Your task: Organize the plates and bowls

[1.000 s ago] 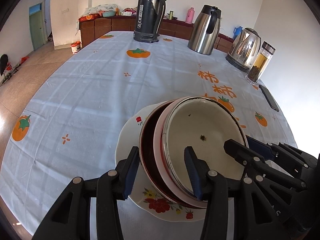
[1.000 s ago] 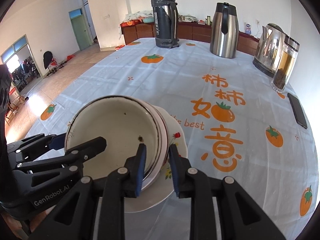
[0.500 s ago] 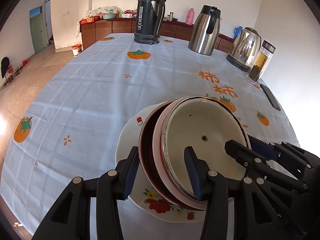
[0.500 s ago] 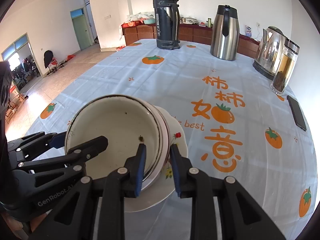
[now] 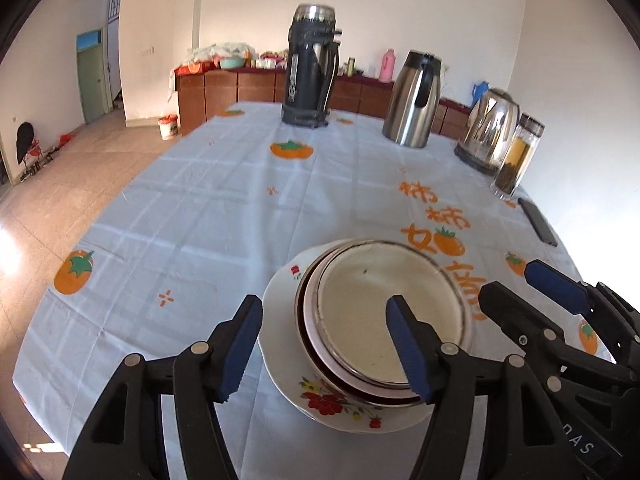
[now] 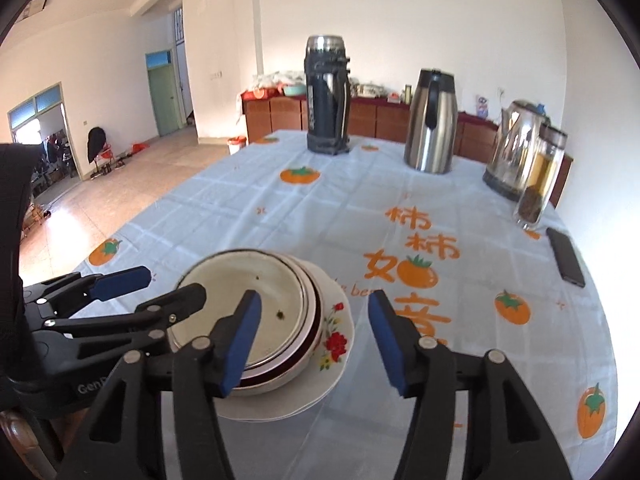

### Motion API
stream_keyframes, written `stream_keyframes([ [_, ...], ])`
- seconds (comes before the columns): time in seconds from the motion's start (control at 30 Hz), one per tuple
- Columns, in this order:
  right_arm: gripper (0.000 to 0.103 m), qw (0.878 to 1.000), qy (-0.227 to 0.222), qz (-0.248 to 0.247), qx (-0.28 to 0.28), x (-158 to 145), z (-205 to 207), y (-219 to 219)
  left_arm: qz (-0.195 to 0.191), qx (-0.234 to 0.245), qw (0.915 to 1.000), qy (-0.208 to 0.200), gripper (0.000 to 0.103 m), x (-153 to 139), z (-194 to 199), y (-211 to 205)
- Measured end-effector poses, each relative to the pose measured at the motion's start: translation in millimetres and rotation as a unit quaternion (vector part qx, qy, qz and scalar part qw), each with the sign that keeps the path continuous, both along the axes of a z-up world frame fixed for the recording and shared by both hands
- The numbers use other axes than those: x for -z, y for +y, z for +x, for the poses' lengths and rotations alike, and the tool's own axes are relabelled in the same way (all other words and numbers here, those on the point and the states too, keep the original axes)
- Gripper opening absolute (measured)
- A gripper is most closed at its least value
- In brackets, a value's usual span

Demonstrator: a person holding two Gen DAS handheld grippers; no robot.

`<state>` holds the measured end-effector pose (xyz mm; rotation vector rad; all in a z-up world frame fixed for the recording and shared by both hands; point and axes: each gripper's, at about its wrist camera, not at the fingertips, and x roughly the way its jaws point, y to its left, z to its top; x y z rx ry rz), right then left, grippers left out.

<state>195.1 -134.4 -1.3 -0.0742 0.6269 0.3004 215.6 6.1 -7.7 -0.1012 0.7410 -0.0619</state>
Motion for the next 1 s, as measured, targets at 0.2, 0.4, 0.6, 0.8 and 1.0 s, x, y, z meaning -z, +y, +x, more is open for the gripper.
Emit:
stream_keyframes([
  [0.2,0.068,0.997,-0.073,-0.003,0.021,-27,-32,-9,0.009,-0.002,0.9977,-0.068,0.068,-31,-29,-7],
  [0.4,0.072,0.991,-0.131,-0.004,0.026,-46,-59,-13,0.019,-0.009,0.9931,-0.115,0.07,-51,-51,-12],
  [0.6,0.074,0.988,-0.148,0.001,0.03,-56,-72,-18,0.021,-0.012,0.991,-0.132,0.073,-57,-61,-15],
  [0.8,0.076,0.986,-0.165,0.008,0.034,-61,-85,-23,0.036,-0.012,0.9881,-0.149,0.073,-61,-71,-22],
  [1.0,0.077,0.985,-0.171,0.003,0.036,-65,-92,-26,0.033,-0.01,0.9877,-0.153,0.074,-64,-77,-23],
])
